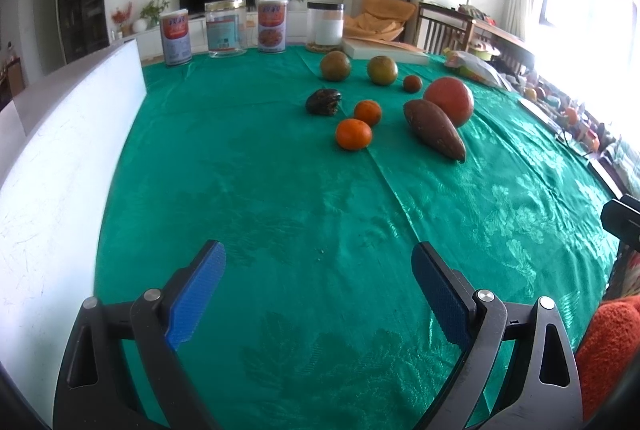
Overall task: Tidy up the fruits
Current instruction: 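Move both empty tools back over the table toward the remaining fruits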
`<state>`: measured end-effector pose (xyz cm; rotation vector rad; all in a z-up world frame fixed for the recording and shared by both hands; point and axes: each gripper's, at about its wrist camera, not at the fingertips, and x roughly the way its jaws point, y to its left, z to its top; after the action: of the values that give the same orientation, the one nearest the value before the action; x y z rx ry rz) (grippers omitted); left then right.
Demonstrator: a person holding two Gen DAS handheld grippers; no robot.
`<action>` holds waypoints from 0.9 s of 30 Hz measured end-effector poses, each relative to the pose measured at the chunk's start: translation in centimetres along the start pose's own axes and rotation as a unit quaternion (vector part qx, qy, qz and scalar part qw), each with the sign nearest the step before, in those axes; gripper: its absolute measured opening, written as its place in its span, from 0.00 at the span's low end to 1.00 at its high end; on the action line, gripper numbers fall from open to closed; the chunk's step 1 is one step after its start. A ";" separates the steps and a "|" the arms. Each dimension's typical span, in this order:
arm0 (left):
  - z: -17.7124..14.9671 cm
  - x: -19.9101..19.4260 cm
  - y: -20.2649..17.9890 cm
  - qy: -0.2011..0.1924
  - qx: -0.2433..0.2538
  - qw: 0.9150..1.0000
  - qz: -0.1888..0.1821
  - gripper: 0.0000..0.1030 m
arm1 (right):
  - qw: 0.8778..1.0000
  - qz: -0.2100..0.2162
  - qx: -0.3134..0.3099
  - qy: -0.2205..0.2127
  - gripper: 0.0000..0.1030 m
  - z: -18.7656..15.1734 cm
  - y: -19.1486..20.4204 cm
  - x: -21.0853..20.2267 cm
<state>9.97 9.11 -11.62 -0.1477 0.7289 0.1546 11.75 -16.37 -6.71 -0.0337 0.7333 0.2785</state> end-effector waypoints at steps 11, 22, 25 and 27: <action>0.0 0.1 0.0 0.001 -0.001 1.000 -0.001 0.92 | 1.000 -0.002 -0.009 -0.009 0.95 0.1 0.3 -0.4; 0.0 0.2 0.0 0.004 -0.001 1.000 -0.001 0.92 | 1.000 0.001 -0.008 -0.015 0.95 -0.1 0.3 -0.6; 0.0 0.3 0.2 0.010 -0.008 1.000 -0.006 0.92 | 1.000 0.006 -0.003 -0.015 0.95 0.0 0.1 -0.7; 0.0 0.3 0.6 0.013 -0.017 1.000 -0.011 0.92 | 1.000 0.009 -0.001 -0.013 0.95 0.0 0.0 -0.6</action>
<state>10.13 9.71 -11.86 -0.1898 0.7513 0.1449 11.35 -16.52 -6.33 -0.0265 0.7087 0.2965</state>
